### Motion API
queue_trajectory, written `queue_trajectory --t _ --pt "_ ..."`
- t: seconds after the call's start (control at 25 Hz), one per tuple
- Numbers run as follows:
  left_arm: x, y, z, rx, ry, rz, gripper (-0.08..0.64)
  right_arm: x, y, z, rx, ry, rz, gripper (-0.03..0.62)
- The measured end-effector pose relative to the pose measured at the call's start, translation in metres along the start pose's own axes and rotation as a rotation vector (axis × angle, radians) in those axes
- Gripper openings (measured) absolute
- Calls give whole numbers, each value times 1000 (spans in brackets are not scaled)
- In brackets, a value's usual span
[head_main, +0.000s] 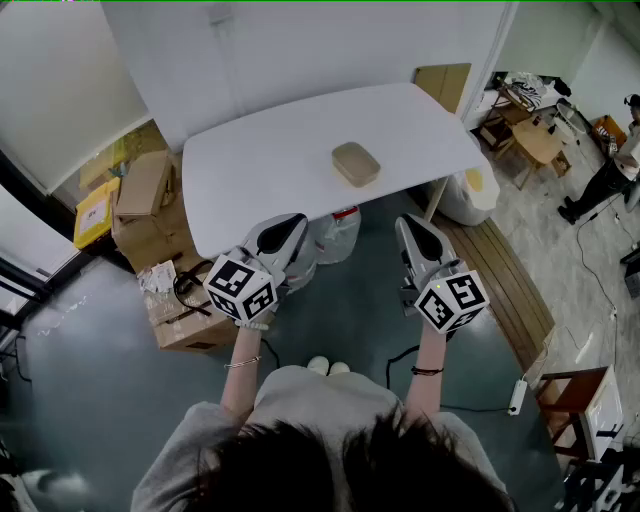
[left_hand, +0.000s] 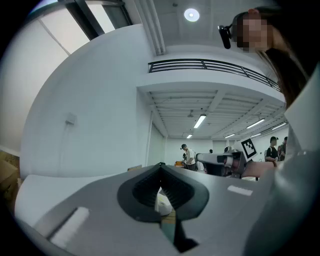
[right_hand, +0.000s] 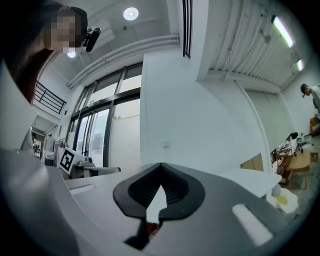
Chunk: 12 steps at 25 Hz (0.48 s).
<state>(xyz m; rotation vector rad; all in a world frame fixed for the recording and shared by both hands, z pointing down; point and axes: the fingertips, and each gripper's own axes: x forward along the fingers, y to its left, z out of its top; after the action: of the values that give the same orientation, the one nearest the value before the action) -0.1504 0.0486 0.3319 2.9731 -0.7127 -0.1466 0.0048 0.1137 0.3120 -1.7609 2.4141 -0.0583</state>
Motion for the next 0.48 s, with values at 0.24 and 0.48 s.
queue_trajectory --t 0.24,0.48 --pt "5 -1 -2 0 5 1 -9 -1 -8 -3 10 -8 -6 11" --pt "13 -4 -5 4 15 9 -9 -6 -20 -3 25 -12 -1 12"
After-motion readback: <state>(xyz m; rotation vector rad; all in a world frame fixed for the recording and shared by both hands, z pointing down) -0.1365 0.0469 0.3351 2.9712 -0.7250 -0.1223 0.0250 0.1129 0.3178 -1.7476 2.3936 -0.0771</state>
